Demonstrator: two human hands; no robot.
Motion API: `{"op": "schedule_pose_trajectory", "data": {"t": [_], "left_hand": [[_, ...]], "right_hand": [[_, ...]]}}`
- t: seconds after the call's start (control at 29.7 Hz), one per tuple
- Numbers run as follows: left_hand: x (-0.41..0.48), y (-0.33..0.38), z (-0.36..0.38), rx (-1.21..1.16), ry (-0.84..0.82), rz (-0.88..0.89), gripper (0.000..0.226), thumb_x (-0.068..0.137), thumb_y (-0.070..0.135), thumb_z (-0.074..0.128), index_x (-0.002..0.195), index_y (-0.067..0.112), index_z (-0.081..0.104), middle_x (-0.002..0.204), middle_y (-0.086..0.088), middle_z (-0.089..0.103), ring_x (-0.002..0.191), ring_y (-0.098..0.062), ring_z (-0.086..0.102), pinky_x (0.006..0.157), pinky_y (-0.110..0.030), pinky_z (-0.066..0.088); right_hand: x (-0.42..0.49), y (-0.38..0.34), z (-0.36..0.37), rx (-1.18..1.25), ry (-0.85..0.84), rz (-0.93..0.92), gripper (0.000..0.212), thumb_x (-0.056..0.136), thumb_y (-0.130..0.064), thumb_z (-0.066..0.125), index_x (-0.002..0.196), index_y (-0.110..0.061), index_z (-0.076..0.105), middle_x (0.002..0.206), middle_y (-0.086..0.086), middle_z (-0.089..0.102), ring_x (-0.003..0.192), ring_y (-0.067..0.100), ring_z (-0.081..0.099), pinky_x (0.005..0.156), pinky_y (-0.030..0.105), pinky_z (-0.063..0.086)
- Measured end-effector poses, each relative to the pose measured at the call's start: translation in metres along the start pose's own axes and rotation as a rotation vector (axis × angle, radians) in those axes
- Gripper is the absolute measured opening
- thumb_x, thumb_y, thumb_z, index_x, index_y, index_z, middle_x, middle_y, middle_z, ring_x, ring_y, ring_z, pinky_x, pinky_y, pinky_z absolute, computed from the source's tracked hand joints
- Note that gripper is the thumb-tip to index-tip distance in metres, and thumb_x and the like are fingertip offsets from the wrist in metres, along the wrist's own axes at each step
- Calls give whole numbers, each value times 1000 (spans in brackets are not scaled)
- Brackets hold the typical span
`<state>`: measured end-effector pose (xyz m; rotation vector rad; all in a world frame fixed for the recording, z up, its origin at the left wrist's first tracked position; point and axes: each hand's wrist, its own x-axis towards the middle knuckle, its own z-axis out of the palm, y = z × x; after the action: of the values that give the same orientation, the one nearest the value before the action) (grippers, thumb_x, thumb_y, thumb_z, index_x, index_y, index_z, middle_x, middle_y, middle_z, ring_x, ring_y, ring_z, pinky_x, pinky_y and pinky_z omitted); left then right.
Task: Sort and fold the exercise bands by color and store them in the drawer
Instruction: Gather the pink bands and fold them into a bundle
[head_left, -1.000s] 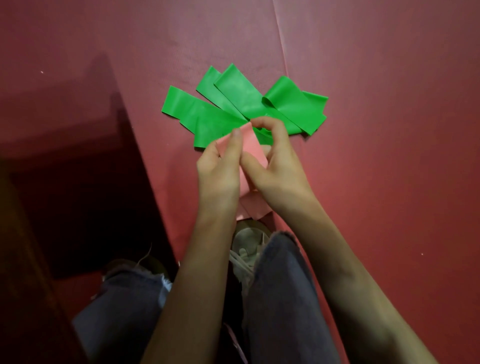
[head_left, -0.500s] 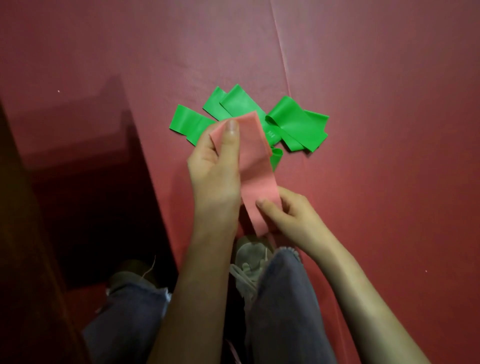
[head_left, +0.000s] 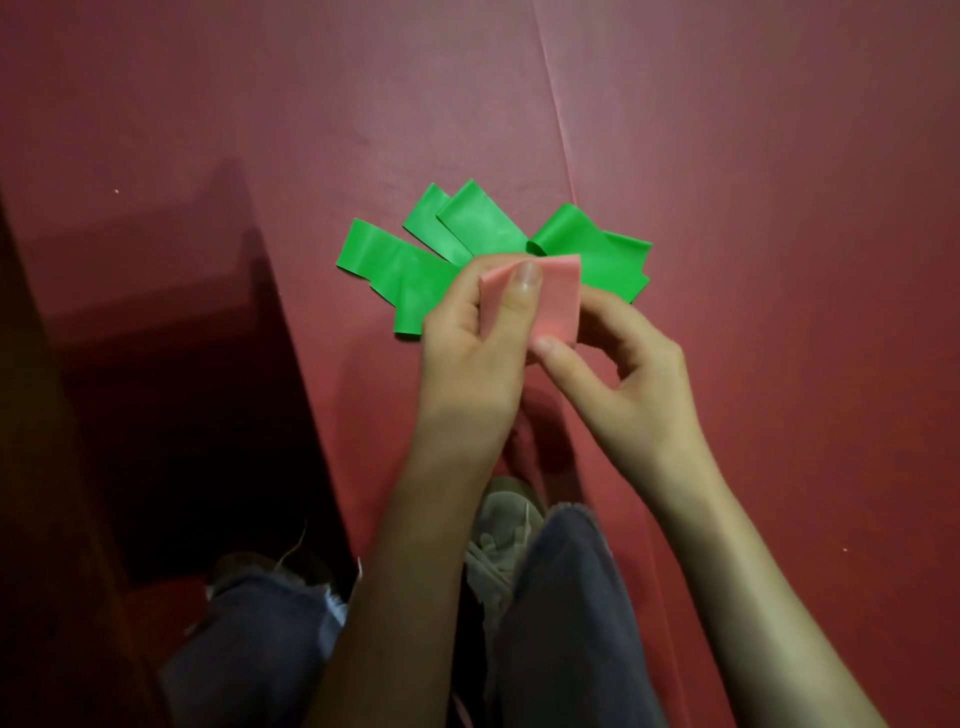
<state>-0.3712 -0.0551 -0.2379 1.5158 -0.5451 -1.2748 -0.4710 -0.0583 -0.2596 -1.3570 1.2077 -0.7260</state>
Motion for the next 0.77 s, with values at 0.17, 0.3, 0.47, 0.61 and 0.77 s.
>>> {"op": "schedule_pose_trajectory", "data": {"t": [0.17, 0.3, 0.47, 0.61, 0.77], "left_hand": [[0, -6, 0, -69, -88, -54, 13, 81, 18, 51, 92, 24, 54, 84, 6, 59, 76, -7, 60, 62, -13, 51], [-3, -21, -13, -87, -142, -185, 26, 88, 4, 51, 114, 10, 48, 92, 4, 62, 76, 5, 61, 72, -10, 48], [-5, -27, -15, 118, -46, -259, 19, 91, 2, 45, 76, 5, 55, 71, -12, 47, 65, -20, 38, 51, -15, 31], [1, -26, -17, 120, 61, -298, 23, 90, 3, 49, 70, 8, 60, 52, 0, 53, 44, -2, 44, 43, -11, 35], [2, -27, -15, -19, 139, -396, 35, 89, 4, 52, 59, 12, 68, 57, -6, 61, 58, -19, 53, 53, -23, 40]], "right_hand": [[14, -1, -4, 59, 18, 7, 26, 76, -5, 60, 90, -27, 59, 75, -22, 64, 71, -4, 57, 68, 9, 45], [22, -1, -7, 200, 72, 26, 31, 76, 4, 61, 86, -25, 58, 61, -26, 62, 58, -11, 53, 60, 4, 40], [29, 4, -13, 258, 94, 49, 30, 74, 4, 61, 97, -16, 63, 68, -23, 67, 71, -9, 58, 71, 8, 44], [26, 10, -19, 135, 5, 12, 28, 71, 3, 64, 95, -10, 67, 94, -13, 64, 91, -10, 56, 84, 9, 42], [13, 20, -8, -32, 13, 25, 24, 69, -21, 59, 91, -29, 67, 106, -13, 51, 99, -8, 51, 93, 11, 38]]}}
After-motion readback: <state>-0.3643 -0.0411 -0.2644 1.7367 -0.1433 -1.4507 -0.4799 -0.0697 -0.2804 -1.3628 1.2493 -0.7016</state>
